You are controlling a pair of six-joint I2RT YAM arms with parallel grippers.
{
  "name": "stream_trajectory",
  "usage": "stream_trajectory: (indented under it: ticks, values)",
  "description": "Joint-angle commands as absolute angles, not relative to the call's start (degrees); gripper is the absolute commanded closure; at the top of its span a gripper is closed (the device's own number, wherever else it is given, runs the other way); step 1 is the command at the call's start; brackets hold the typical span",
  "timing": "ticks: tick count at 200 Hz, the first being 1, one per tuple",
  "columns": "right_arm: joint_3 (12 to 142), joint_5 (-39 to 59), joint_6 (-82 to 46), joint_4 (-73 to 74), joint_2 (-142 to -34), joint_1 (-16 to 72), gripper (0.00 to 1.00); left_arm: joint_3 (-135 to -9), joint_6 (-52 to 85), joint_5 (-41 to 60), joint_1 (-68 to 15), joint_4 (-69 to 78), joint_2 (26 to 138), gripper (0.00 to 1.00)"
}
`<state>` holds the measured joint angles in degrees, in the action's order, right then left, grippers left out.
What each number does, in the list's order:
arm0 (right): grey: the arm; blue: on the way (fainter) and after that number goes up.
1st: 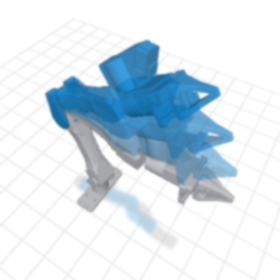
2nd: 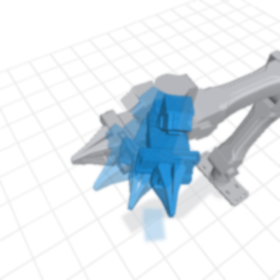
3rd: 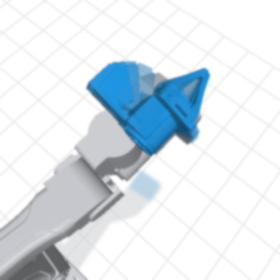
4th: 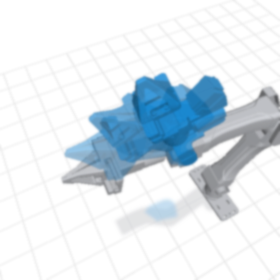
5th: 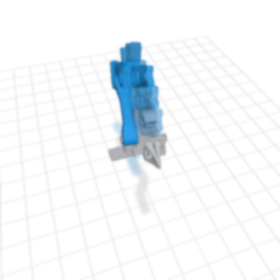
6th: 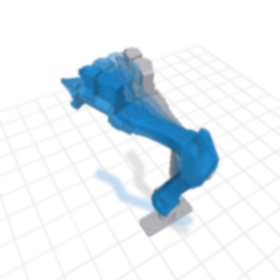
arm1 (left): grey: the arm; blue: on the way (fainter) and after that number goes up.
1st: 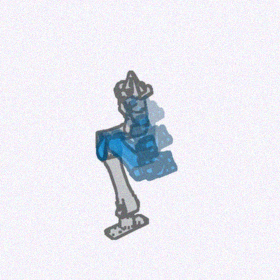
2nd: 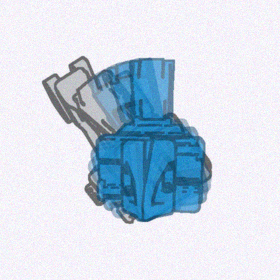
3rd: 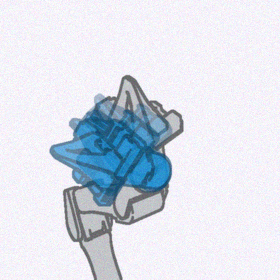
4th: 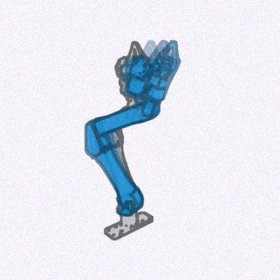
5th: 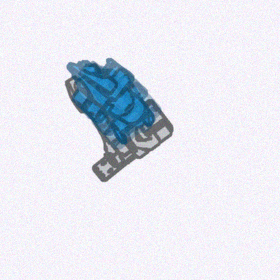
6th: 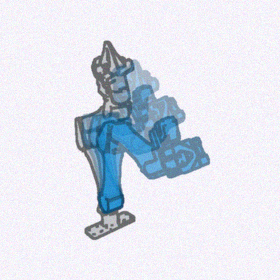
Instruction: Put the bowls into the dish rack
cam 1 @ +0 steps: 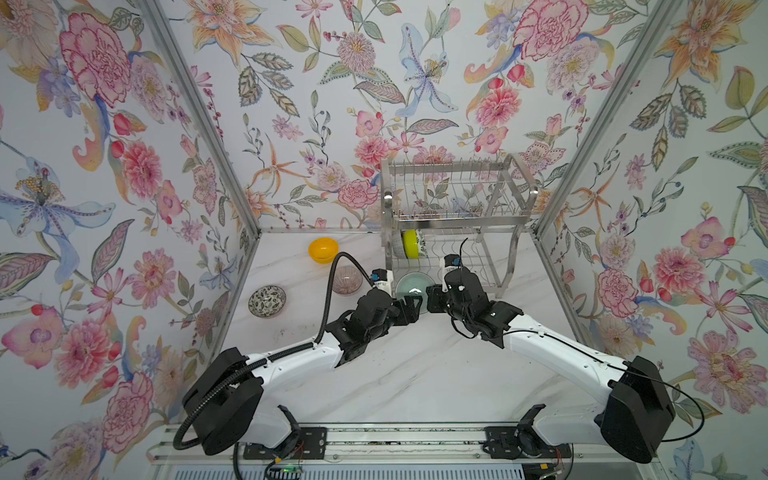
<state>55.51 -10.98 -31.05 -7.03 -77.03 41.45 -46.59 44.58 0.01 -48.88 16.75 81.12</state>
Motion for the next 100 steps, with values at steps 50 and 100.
stream_trajectory:
  ticks: [50,100]
  values:
    - [56.10,-15.07,-31.22,-1.02,-75.94,42.08,1.00,-46.34,43.79,-1.04,-49.30,19.04,80.99,0.60]
    - [54.43,-16.17,-30.00,0.88,-74.16,43.08,1.00,-46.59,44.21,-0.61,-49.31,18.83,81.65,0.90]
